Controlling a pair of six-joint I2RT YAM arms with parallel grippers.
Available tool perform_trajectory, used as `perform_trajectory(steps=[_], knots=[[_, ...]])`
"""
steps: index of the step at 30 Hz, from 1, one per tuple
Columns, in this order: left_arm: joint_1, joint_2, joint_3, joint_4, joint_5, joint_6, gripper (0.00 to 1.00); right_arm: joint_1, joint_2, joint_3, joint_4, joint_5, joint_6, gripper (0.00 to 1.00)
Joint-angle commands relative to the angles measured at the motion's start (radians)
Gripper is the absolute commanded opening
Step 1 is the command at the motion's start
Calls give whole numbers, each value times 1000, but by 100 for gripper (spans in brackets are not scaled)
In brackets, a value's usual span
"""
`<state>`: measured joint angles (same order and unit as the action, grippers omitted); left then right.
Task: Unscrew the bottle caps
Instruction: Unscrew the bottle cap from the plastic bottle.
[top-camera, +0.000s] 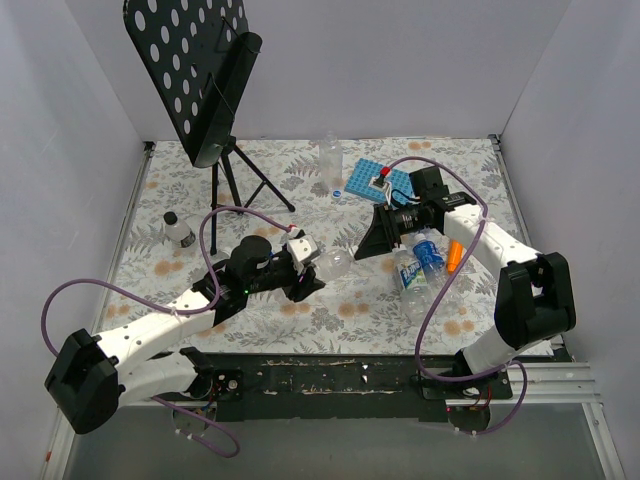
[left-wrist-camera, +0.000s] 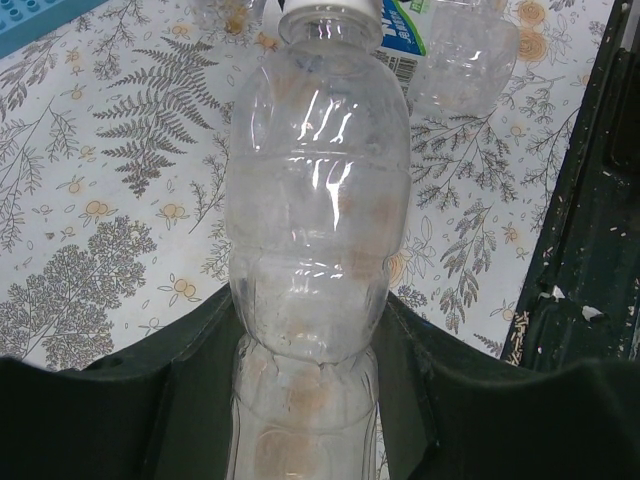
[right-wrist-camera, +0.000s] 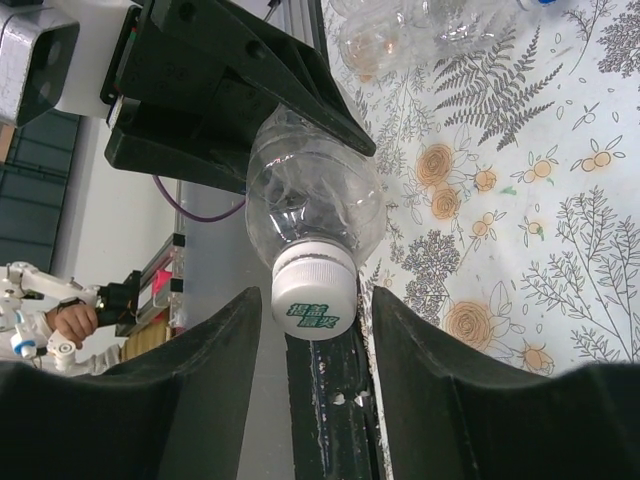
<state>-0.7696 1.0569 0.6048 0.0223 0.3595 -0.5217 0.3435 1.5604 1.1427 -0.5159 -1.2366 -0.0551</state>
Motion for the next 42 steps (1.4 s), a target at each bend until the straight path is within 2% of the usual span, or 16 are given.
perform_trajectory(steps=[1,5,8,11,15,17,19,21,24,30,42], knots=[[-2,-6,9,8,16,-1,3,9,-25,22,28,-6,0,49],[-2,-5,9,8,21,-1,3,9,-39,9,24,-9,-25,22],[-2,-12,6,7,38,-1,3,17,-56,14,-21,0,-116,1],[-2,-23,1,8,85,-1,3,23,-68,49,-139,60,-291,1],[-2,-20,1,4,162,-8,3,26,-108,81,-297,85,-613,1],[-2,-15,7,-5,200,-11,3,28,-155,75,-396,72,-884,1],[-2,-14,7,-7,228,-12,3,28,-212,57,-536,75,-1290,1],[-2,-12,7,-10,240,-14,3,34,-269,31,-639,132,-1626,1],[-3,-9,9,-10,248,-17,3,51,-310,2,-658,235,-1845,1],[-2,-3,7,-13,254,-27,3,69,-319,-43,-633,215,-1882,1],[-2,-1,10,-16,239,-29,3,75,-356,-98,-501,164,-1691,3]])
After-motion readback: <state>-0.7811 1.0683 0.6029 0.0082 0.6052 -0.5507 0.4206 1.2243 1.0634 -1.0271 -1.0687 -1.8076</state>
